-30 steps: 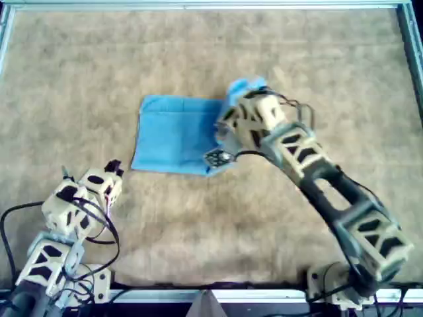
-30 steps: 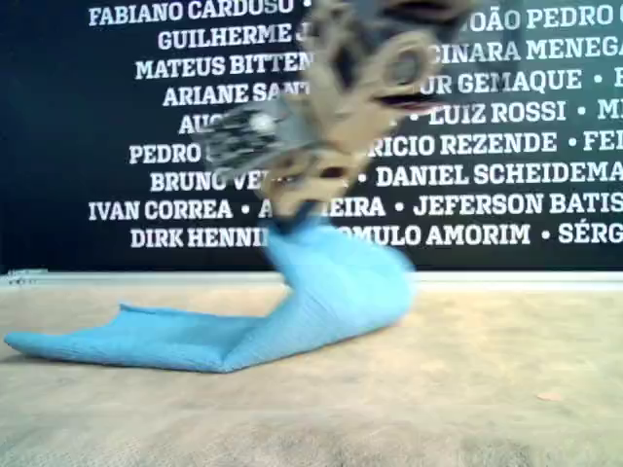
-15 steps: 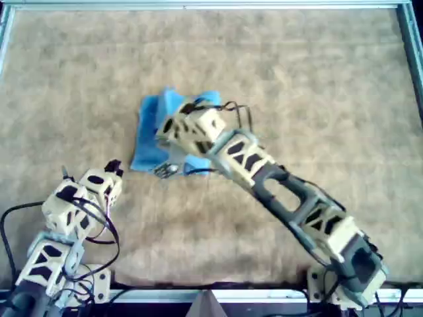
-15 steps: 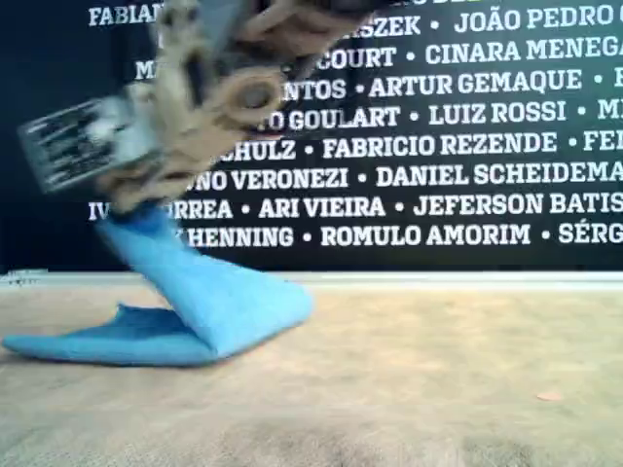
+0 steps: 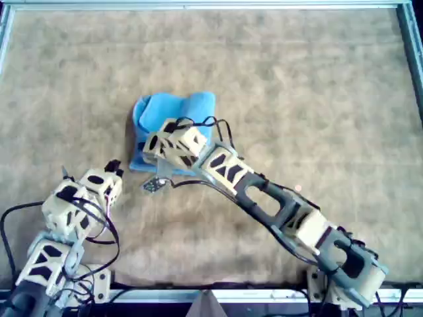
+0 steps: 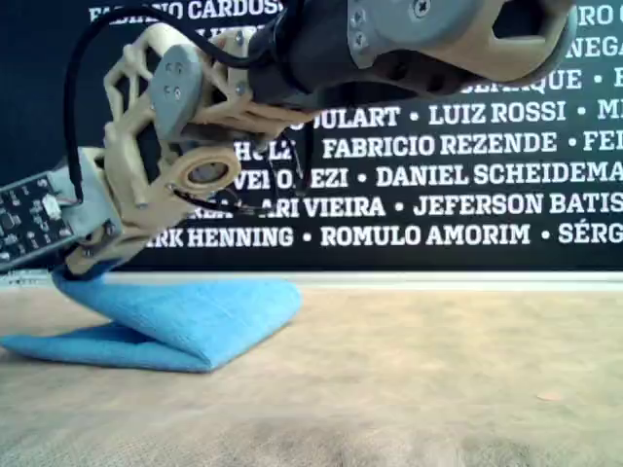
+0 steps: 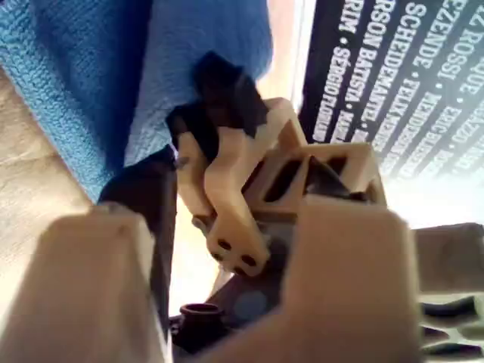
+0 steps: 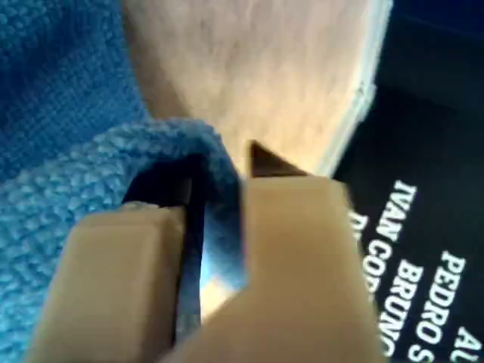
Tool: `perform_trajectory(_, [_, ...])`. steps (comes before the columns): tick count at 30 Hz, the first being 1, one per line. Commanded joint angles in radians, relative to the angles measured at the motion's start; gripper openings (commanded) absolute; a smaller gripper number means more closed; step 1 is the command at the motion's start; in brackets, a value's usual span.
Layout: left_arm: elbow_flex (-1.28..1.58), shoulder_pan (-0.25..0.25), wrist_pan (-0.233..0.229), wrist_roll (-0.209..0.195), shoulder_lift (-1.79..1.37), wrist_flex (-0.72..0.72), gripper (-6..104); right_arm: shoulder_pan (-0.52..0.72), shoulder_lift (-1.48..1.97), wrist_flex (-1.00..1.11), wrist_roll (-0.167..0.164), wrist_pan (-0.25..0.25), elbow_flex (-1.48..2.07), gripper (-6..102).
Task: Fold a cloth
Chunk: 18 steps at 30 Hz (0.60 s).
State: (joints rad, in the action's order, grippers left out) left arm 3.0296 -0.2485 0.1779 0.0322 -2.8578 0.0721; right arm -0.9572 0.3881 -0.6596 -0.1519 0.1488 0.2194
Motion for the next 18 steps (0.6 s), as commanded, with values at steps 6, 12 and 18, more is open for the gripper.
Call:
perform_trajectory(6, [-0.017, 0.021, -0.006, 0.005, -0.023, -0.008, 61, 0.006, 0.17, -0.141, -0.005, -0.006, -0.091, 48])
perform_trajectory(12, [-0.017, 0.021, -0.006, 0.005, -0.023, -0.008, 61, 0.031, 0.319, -0.387, -0.006, -0.006, -0.083, 43])
perform_trajectory(18, [-0.017, 0.021, -0.006, 0.005, -0.023, -0.008, 61, 0.104, 0.396, -0.736, 0.011, 0.005, -0.101, 14])
